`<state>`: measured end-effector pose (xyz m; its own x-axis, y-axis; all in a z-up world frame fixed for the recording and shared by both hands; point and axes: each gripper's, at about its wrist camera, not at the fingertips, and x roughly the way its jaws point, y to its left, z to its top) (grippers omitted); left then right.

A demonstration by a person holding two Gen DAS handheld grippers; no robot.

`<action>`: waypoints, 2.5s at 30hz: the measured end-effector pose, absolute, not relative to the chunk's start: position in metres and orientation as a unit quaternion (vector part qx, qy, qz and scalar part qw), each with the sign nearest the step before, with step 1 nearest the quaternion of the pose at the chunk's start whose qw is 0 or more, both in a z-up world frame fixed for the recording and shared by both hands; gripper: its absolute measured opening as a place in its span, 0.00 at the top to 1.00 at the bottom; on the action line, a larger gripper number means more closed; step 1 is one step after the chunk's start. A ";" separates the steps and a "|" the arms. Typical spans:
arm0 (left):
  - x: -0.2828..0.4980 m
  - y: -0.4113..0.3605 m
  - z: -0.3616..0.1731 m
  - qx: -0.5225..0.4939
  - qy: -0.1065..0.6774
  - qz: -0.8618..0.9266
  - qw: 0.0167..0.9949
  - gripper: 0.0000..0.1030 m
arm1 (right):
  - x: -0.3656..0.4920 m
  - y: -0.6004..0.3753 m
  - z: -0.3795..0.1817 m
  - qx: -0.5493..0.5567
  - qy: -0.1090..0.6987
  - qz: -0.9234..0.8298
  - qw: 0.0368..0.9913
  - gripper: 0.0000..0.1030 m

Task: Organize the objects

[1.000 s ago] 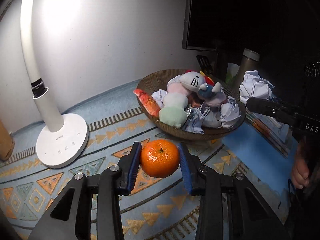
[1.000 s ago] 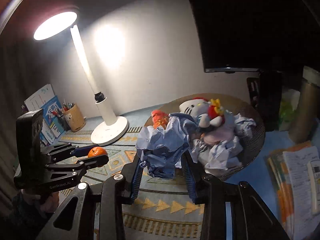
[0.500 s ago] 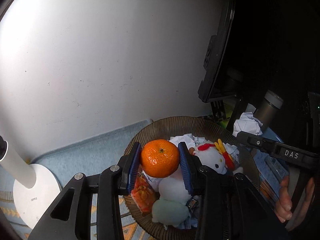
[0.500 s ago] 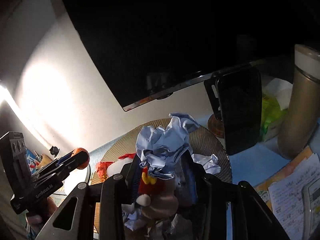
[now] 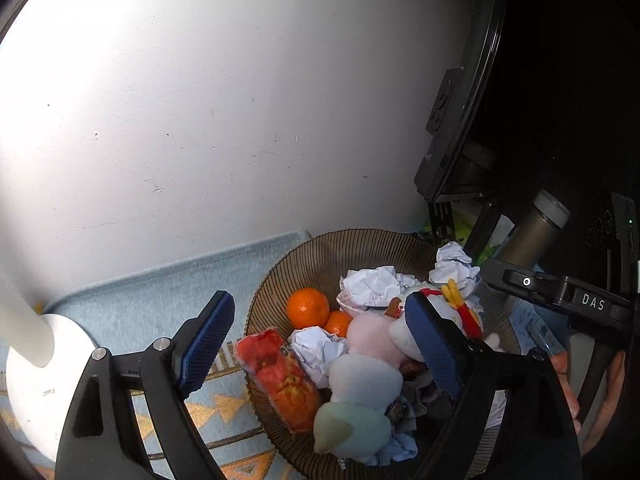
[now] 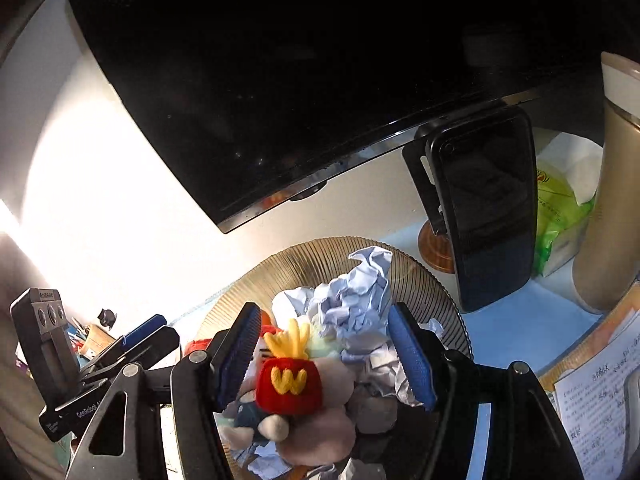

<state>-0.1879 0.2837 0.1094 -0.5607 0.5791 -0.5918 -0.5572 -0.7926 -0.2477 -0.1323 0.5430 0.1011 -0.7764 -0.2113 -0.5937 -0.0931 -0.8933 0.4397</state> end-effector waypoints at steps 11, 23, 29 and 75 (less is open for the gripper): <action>-0.112 0.179 0.152 -0.299 -0.011 0.915 0.269 0.16 | -0.057 0.476 0.169 0.278 -0.167 -0.942 0.089 0.38; -0.037 0.042 0.146 -0.293 -0.001 0.946 0.143 0.01 | -0.025 0.288 0.127 0.366 -0.133 -0.901 0.190 0.38; -0.037 0.001 0.086 -0.339 -0.022 0.936 0.093 0.01 | -0.037 0.225 0.063 0.421 -0.111 -0.878 0.201 0.38; -0.063 -0.007 0.026 -0.389 -0.036 0.920 0.012 0.01 | -0.074 0.218 -0.007 0.439 0.012 -0.893 0.100 0.37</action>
<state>-0.0630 -0.0073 0.0263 -0.6967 0.0505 -0.7156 0.0050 -0.9972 -0.0753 -0.0740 0.2177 -0.0071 -0.5944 -0.1677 -0.7865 0.1891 -0.9797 0.0660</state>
